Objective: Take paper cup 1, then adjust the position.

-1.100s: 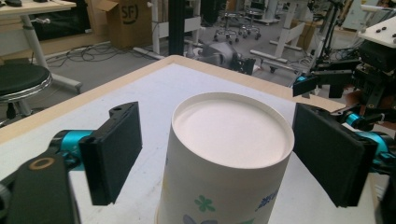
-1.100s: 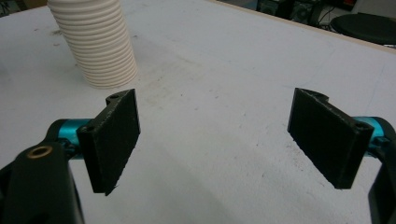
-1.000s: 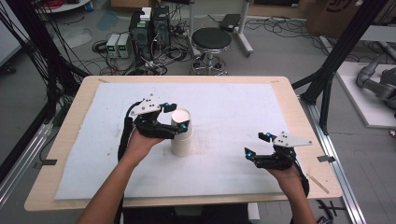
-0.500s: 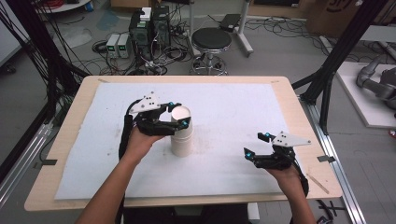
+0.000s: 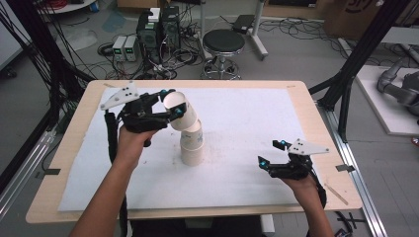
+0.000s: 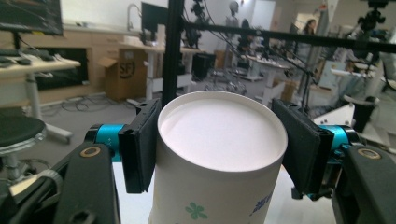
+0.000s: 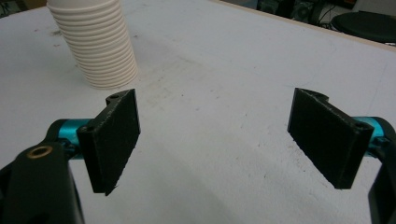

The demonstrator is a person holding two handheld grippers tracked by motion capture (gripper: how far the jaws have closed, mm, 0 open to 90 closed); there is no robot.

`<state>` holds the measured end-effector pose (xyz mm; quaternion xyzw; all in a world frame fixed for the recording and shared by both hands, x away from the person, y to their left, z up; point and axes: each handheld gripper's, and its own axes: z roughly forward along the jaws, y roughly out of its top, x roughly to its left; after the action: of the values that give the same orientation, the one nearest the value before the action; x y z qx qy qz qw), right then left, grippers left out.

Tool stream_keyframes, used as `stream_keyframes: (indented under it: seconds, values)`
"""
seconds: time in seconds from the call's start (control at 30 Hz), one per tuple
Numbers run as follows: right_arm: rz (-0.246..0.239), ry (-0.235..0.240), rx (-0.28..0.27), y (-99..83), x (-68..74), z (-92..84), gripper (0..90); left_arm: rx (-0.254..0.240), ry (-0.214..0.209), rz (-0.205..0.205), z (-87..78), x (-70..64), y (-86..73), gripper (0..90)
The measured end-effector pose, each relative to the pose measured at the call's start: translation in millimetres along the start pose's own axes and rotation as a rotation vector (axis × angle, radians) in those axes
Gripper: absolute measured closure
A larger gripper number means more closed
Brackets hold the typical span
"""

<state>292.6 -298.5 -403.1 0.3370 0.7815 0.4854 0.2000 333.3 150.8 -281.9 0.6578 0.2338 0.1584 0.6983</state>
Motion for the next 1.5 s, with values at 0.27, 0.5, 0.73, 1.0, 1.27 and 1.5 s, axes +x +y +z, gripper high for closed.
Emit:
stream_keyframes:
  seconds: [0.27,0.5,0.73,1.0,1.27,1.5]
  values:
    - [-0.005,0.004,0.002,0.0,1.1,0.8,17.4,-0.031,0.081,0.004,-35.2,9.4,6.4,36.2]
    - [-0.001,0.004,-0.002,1.5,1.2,0.3,17.3,0.022,0.117,0.0,-56.4,13.2,-18.8,36.2]
    - [-0.009,0.033,0.013,2.4,4.1,4.0,17.3,0.08,0.116,0.006,-62.0,8.8,-35.8,36.2]
    - [-0.007,0.072,-0.005,5.3,6.8,3.6,17.3,0.134,0.108,0.013,-66.9,-0.4,-49.7,36.1]
    - [-0.02,0.116,-0.014,6.5,14.3,4.7,17.4,0.16,0.069,0.005,-68.7,-12.4,-65.0,36.2]
    - [-0.013,0.162,-0.038,9.2,22.3,4.2,17.3,0.174,0.025,0.006,-68.0,-24.3,-75.7,36.3]
